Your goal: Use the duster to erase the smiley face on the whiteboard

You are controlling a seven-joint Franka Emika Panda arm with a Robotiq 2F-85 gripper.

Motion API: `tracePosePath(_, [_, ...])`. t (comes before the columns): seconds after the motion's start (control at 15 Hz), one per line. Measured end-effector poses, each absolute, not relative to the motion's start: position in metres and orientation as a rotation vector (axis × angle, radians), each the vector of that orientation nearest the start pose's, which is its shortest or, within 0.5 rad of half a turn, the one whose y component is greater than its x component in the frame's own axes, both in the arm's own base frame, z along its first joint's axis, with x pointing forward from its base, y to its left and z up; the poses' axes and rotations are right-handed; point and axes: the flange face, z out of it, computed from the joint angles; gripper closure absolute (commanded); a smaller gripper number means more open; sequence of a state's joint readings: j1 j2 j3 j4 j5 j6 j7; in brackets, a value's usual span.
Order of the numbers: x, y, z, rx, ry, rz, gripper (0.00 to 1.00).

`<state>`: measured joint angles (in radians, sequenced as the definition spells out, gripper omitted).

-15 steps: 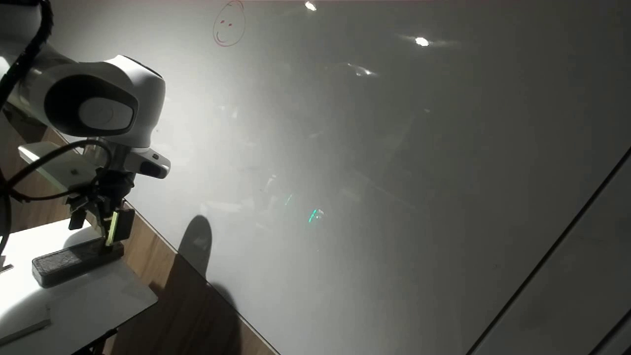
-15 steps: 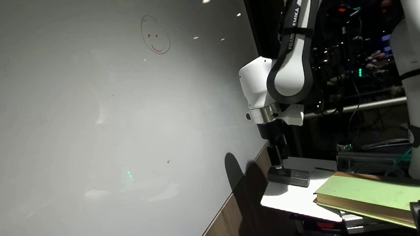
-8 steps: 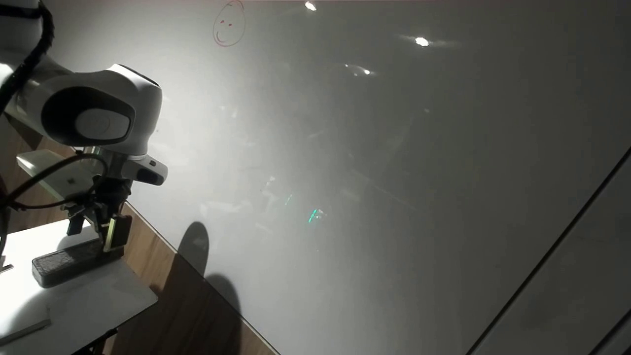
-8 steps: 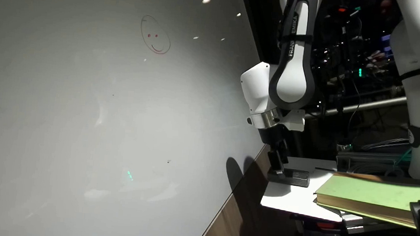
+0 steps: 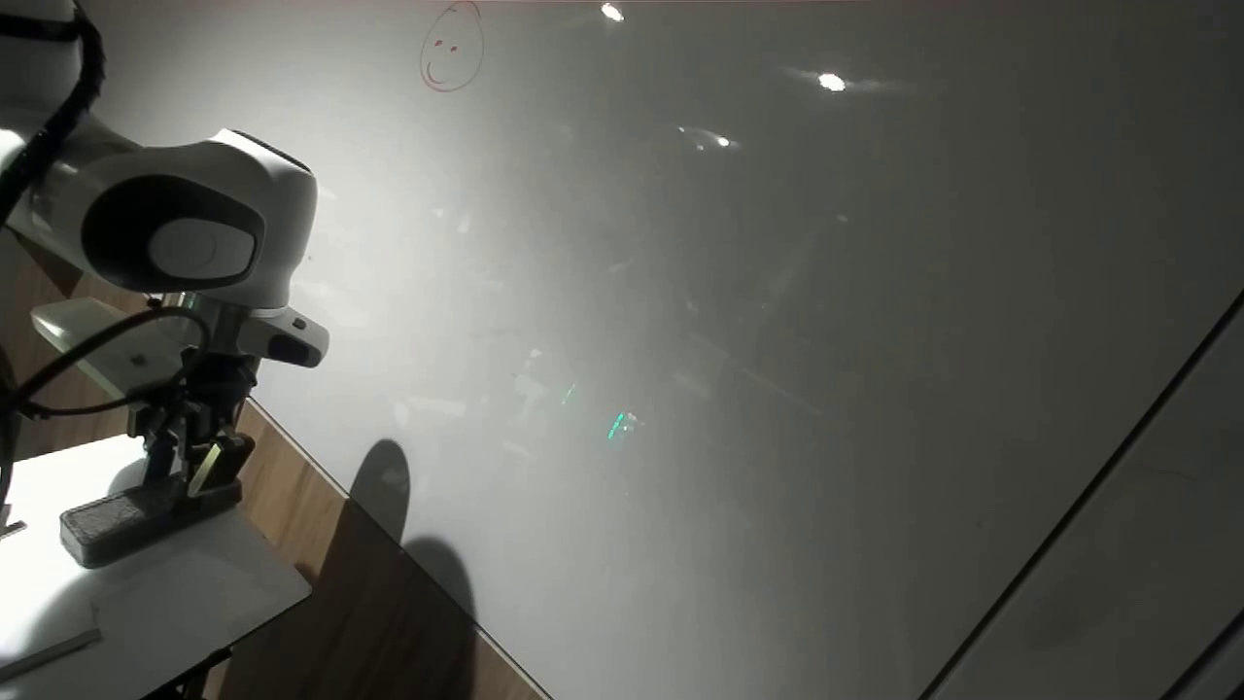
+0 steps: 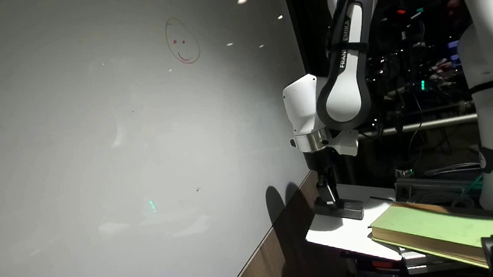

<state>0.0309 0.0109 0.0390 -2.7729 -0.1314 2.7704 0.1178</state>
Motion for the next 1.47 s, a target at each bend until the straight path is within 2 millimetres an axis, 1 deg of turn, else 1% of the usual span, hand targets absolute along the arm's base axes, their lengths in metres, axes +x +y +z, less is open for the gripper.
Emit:
tracePosePath(0.2, [0.384,0.033,0.211,-3.187,-0.119,0.007,0.73])
tracePosePath(0.33, [0.388,0.033,0.218,-3.186,-0.122,-0.025,0.73])
tracePosePath(0.47, [0.396,0.035,0.236,-3.181,-0.136,-0.094,0.73])
tracePosePath(0.6, [0.405,0.040,0.266,-3.166,-0.156,-0.182,0.73])
tracePosePath(0.8, [0.407,0.052,0.327,-3.129,-0.199,-0.329,0.73])
tracePosePath(0.93, [0.406,0.061,0.376,-3.101,-0.226,-0.446,0.73])
tracePosePath(1.07, [0.409,0.069,0.431,-3.066,-0.240,-0.577,0.73])
tracePosePath(1.2, [0.416,0.074,0.488,-3.013,-0.222,-0.696,0.73])
tracePosePath(1.33, [0.427,0.079,0.540,-2.955,-0.204,-0.813,0.73])
tracePosePath(1.47, [0.439,0.083,0.581,-2.906,-0.196,-0.910,0.73])
